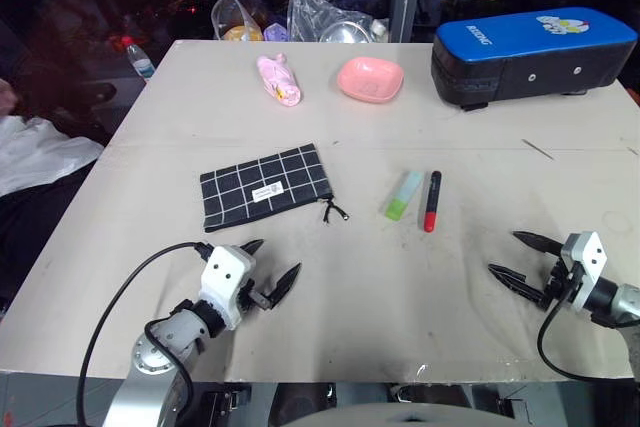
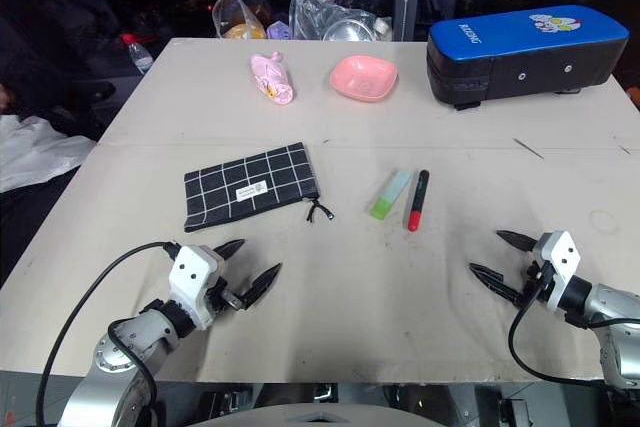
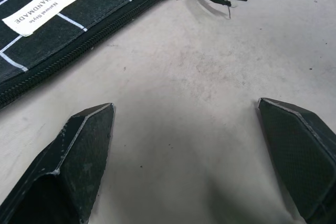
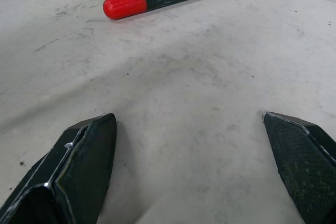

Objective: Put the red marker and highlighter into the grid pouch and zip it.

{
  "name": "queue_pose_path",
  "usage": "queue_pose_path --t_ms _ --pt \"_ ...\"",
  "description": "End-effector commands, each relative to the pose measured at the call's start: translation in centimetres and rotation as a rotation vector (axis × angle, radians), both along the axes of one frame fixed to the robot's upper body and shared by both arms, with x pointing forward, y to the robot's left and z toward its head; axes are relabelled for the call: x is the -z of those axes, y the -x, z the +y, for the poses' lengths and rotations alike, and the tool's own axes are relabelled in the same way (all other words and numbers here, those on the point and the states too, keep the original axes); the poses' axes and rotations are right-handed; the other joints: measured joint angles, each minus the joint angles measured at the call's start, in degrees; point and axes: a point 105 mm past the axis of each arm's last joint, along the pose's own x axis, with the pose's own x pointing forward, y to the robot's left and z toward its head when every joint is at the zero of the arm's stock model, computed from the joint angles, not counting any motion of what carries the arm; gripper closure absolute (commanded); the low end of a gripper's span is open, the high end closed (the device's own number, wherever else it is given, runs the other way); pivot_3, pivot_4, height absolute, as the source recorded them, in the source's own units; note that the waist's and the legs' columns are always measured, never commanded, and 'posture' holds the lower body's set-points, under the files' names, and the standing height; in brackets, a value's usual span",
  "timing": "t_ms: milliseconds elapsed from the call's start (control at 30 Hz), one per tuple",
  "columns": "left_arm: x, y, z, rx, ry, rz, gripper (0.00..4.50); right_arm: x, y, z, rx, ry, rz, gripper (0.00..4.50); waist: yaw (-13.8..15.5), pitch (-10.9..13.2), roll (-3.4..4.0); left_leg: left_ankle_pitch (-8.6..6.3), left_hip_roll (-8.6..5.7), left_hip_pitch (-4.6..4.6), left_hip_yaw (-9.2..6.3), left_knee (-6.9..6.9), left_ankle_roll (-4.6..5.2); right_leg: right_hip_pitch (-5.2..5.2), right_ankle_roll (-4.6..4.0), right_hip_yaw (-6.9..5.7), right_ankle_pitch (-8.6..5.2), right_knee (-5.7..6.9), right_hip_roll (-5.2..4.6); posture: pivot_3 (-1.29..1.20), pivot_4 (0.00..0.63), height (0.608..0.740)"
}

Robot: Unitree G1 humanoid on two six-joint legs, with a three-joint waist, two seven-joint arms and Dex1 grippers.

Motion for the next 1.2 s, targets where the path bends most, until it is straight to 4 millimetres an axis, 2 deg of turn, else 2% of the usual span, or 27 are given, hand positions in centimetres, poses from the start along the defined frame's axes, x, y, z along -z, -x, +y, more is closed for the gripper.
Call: queue_pose_path --t_ms 33,300,467,633,833,1000,1100,1200 --pt "-1.1 -0.3 -0.4 0.037 -0.003 -0.044 0.04 -0.5 0.5 -1.2 0.013 0.036 -0.034 0.0 0.0 0.0 0.0 0.0 0.0 0.0 0.0 0.0 0.0 0.0 0.0 0.0 0.0 0.0 0.0 0.0 0.15 0.717" --pt "-0.7 -0.1 0.1 0.06 -0.024 -0.032 0.04 -0.6 0.4 -0.6 0.019 0.01 -0.064 0.0 0.1 0.0 0.0 0.0 -0.01 -0.01 -0.01 0.0 0.0 0.0 0.0 -0.01 0.0 -0.01 -0.01 0.0 0.15 0.717" --pt "-0.8 0.1 1.2 0.067 -0.047 -0.03 0.04 -1.2 0.3 0.4 -0.024 -0.014 -0.076 0.0 0.1 0.0 0.0 0.0 0.0 0.0 -0.01 0.0 0.0 0.0 -0.01 -0.02 0.0 0.0 -0.01 0.0 0.15 0.717" --pt "-1.9 0.6 4.9 0.053 -0.104 -0.039 0.04 -2.9 1.3 4.4 -0.23 -0.092 -0.081 0.0 -0.3 0.0 0.02 0.0 0.11 0.0 -0.03 -0.02 0.0 -0.03 -0.02 -0.04 -0.01 0.01 0.04 0.0 0.15 0.717" --pt "-2.5 1.1 10.3 0.002 -0.194 -0.025 0.04 -6.2 0.3 8.1 -0.349 -0.158 -0.163 0.0 -0.2 0.0 0.0 0.0 0.08 -0.01 -0.02 -0.01 -0.01 -0.03 -0.24 -0.1 -0.13 0.01 -0.05 0.0 0.15 0.717" --pt "-3.4 0.5 14.2 -0.015 -0.318 -0.051 0.04 -7.7 -0.3 10.9 -0.409 -0.181 -0.198 0.0 0.2 0.0 -0.02 0.0 0.09 -0.04 -0.05 -0.01 -0.01 -0.1 -0.29 -0.23 -0.16 0.01 -0.08 0.0 0.15 0.717" --pt "-4.0 -0.6 15.7 -0.017 -0.43 -0.107 0.04 -8.0 -0.6 12.0 -0.435 -0.193 -0.204 0.0 0.3 0.0 -0.03 0.0 0.06 -0.07 -0.09 -0.01 -0.01 -0.1 -0.29 -0.34 -0.16 0.0 -0.18 0.0 0.15 0.717" --pt "-4.4 -1.4 16.2 0.017 -0.514 -0.152 0.04 -8.1 -0.9 12.6 -0.446 -0.198 -0.205 0.0 0.1 0.0 -0.06 -0.01 0.02 -0.09 -0.05 -0.01 -0.01 -0.1 -0.29 -0.35 -0.16 0.0 -0.26 0.0 0.15 0.717"
